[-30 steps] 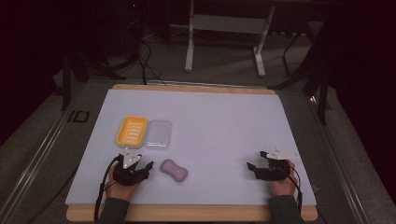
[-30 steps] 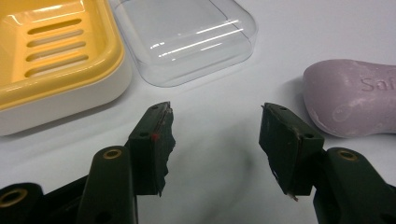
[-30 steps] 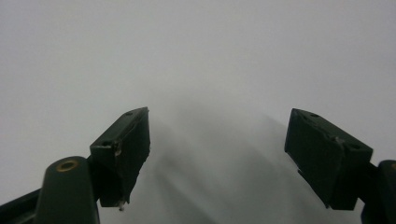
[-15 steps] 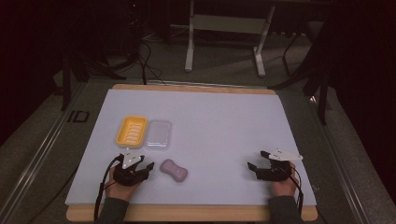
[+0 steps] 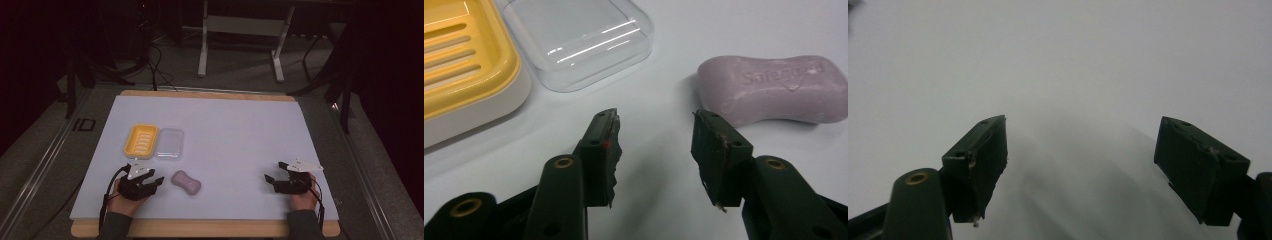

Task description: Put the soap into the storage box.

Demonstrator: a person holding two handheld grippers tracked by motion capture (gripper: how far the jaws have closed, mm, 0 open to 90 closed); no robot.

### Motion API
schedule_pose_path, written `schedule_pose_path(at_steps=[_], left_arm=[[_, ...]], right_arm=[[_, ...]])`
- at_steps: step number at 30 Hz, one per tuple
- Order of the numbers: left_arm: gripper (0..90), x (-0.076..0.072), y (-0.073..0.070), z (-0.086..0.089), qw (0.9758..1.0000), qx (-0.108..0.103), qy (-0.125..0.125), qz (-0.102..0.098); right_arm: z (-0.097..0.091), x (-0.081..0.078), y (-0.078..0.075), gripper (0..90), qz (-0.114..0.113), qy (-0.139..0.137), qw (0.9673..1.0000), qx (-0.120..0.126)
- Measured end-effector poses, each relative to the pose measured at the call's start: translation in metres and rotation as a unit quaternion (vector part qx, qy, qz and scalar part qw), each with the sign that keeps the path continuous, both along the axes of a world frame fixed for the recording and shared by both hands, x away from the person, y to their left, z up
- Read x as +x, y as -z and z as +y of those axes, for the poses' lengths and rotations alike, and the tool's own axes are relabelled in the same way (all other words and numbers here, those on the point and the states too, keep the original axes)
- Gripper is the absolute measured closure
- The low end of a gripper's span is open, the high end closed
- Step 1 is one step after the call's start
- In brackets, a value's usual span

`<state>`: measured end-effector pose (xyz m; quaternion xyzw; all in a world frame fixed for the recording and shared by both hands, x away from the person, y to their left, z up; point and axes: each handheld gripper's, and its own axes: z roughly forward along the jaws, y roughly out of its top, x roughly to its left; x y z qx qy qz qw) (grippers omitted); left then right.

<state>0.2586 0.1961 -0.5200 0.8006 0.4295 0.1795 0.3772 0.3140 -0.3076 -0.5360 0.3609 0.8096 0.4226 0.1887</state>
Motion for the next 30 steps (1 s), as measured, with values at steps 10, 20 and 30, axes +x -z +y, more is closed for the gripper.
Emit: schedule_pose_path(at_steps=[10,20,30], left_arm=[[61.6,-0.003,-0.013,-0.004,0.9998,-0.003,0.02,0.0],[82.8,-0.004,-0.017,-0.009,0.999,-0.007,0.043,0.007],[90.0,-0.003,-0.026,-0.024,0.9964,0.01,0.084,0.008]], right_arm=[[0.0,0.0,0.0,21.0,-0.001,-0.002,1.0,0.0],[-0.002,0.001,0.0,20.9,0.002,-0.003,1.0,0.006],[-0.001,0.001,0.0,20.9,0.004,-0.006,1.0,0.004]])
